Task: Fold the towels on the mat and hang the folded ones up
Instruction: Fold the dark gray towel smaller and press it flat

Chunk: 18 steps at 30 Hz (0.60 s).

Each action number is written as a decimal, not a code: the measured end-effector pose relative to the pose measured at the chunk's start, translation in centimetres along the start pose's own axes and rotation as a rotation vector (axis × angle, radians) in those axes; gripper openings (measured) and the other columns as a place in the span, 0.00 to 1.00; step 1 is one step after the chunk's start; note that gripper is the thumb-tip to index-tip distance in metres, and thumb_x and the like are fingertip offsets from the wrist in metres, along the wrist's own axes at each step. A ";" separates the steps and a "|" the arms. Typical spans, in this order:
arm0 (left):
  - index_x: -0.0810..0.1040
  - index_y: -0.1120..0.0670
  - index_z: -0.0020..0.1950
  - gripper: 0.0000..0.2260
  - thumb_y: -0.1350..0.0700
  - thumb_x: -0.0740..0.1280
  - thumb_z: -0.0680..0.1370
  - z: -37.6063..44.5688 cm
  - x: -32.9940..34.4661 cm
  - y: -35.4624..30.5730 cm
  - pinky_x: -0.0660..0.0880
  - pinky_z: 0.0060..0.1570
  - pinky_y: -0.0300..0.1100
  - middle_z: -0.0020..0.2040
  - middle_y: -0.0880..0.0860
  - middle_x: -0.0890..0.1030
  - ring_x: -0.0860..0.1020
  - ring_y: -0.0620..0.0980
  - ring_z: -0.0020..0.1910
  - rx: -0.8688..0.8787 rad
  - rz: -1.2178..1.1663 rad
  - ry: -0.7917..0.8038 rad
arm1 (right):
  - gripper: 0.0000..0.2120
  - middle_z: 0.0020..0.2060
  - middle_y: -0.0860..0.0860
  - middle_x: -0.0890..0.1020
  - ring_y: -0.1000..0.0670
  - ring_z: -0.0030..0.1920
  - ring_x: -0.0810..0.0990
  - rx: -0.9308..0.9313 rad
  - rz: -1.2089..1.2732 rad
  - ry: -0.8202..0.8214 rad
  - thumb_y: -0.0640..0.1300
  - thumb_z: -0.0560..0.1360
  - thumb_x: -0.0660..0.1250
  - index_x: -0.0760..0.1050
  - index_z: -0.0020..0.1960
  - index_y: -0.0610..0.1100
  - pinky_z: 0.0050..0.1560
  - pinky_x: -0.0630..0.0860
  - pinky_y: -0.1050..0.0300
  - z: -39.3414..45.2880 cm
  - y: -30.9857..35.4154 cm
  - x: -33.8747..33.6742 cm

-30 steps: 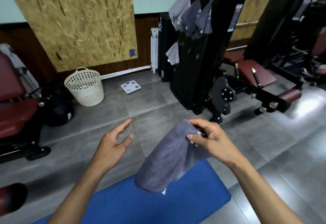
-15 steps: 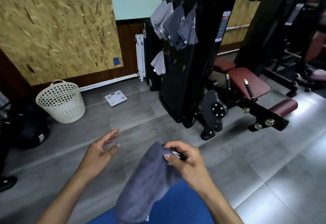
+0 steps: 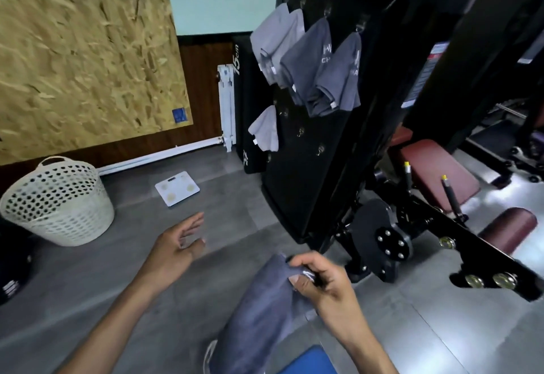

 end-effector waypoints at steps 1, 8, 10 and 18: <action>0.72 0.37 0.61 0.23 0.57 0.71 0.71 3.2 -0.7 0.2 0.69 0.65 0.43 0.59 0.41 0.78 0.74 0.37 0.61 -0.006 0.007 0.012 | 0.15 0.44 0.53 0.84 0.56 0.47 0.81 0.018 -0.008 -0.010 0.31 0.74 0.69 0.81 0.47 0.51 0.50 0.75 0.62 2.3 -0.6 0.3; 0.71 0.31 0.57 0.24 0.62 0.68 0.77 25.9 -4.1 0.2 0.71 0.62 0.44 0.59 0.44 0.78 0.77 0.44 0.59 -0.027 0.088 0.128 | 0.16 0.40 0.51 0.81 0.54 0.41 0.77 0.052 -0.038 -0.056 0.30 0.75 0.68 0.79 0.44 0.53 0.43 0.74 0.61 20.3 -2.8 2.2; 0.73 0.32 0.56 0.22 0.61 0.68 0.77 30.0 -3.6 -0.7 0.74 0.60 0.44 0.55 0.41 0.80 0.78 0.42 0.57 -0.015 0.085 0.163 | 0.19 0.41 0.49 0.81 0.48 0.41 0.78 0.056 -0.068 -0.037 0.28 0.75 0.66 0.79 0.44 0.52 0.44 0.75 0.55 25.1 -3.4 2.1; 0.78 0.47 0.57 0.12 0.61 0.67 0.78 46.8 -1.4 -2.5 0.71 0.51 0.27 0.50 0.45 0.83 0.79 0.37 0.50 0.005 0.103 0.232 | 0.11 0.51 0.50 0.79 0.50 0.53 0.79 0.012 -0.038 -0.162 0.30 0.74 0.69 0.81 0.47 0.45 0.51 0.76 0.58 43.7 -8.4 1.3</action>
Point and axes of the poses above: each hand's wrist, its own z-axis towards the middle knuckle, its own x-axis out of the palm, y = z × x, the point moved 4 cm from there along z, towards the middle knuckle
